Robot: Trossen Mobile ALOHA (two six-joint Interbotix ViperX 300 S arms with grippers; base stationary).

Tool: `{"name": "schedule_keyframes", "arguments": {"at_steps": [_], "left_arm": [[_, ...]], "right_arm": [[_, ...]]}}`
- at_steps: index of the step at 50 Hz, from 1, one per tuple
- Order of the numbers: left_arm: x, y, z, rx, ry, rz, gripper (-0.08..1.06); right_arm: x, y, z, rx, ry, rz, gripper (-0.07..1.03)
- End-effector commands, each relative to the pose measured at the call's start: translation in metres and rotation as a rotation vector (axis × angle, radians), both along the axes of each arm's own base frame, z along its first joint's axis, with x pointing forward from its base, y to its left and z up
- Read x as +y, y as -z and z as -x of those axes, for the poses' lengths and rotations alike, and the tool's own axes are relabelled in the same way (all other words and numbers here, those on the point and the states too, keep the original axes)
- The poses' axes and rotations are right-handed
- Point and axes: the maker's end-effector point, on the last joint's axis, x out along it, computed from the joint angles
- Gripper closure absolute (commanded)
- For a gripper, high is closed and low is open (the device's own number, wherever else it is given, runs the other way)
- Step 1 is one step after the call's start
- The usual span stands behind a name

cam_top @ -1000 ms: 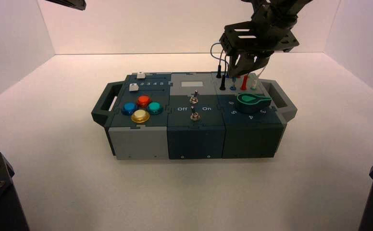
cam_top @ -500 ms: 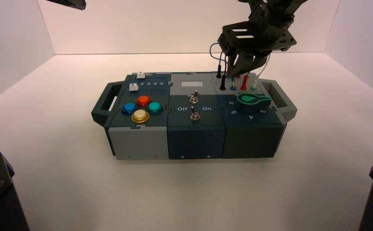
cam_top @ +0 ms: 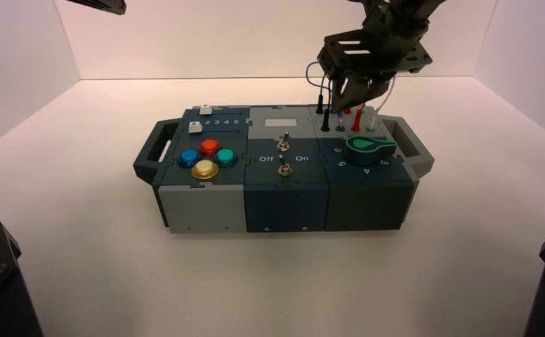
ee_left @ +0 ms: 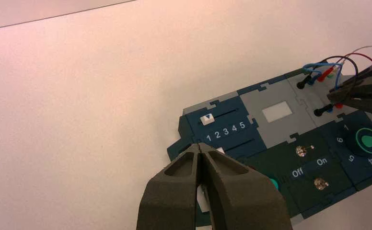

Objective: Insert the blue wire.

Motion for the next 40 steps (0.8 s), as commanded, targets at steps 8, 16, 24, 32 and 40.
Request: {"name": "schedule_keyframes", "arguments": {"at_steps": [8,16,24,32,40], "left_arm": [[0.000,-0.009,-0.006,-0.030,-0.005,0.007,1.01],[0.001,-0.010,-0.006,-0.032,-0.007,0.008,1.01],[0.001,-0.009,-0.006,-0.030,-0.008,0.007,1.01],[0.001,-0.009,-0.006,-0.030,-0.010,0.007,1.01],[0.001,-0.009,-0.006,-0.031,-0.009,0.006,1.01]], "right_arm": [[0.006,-0.005,-0.008,-0.017,0.000,-0.011,0.99],[0.004,-0.002,-0.006,-0.009,0.000,-0.006,0.99],[0.003,-0.001,-0.004,-0.008,0.000,-0.005,0.99],[0.003,0.000,-0.004,-0.008,0.000,-0.005,0.99],[0.002,0.001,-0.002,-0.001,-0.002,-0.001,0.99]]}}
